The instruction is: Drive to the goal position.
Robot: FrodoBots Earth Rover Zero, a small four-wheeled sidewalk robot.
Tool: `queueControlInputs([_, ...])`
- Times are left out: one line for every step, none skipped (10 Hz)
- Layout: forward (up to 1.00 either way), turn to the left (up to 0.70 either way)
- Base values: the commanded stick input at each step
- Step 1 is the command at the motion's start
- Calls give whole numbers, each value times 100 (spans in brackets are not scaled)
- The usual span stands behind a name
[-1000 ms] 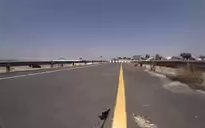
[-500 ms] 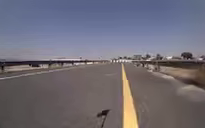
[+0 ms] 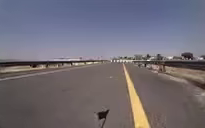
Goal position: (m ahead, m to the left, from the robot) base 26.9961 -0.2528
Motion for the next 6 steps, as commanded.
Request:
queueControlInputs([100,-20])
queueControlInputs([100,-6])
queueControlInputs([100,-1])
queueControlInputs([100,-1])
queueControlInputs([100,-1])
queueControlInputs([100,-1])
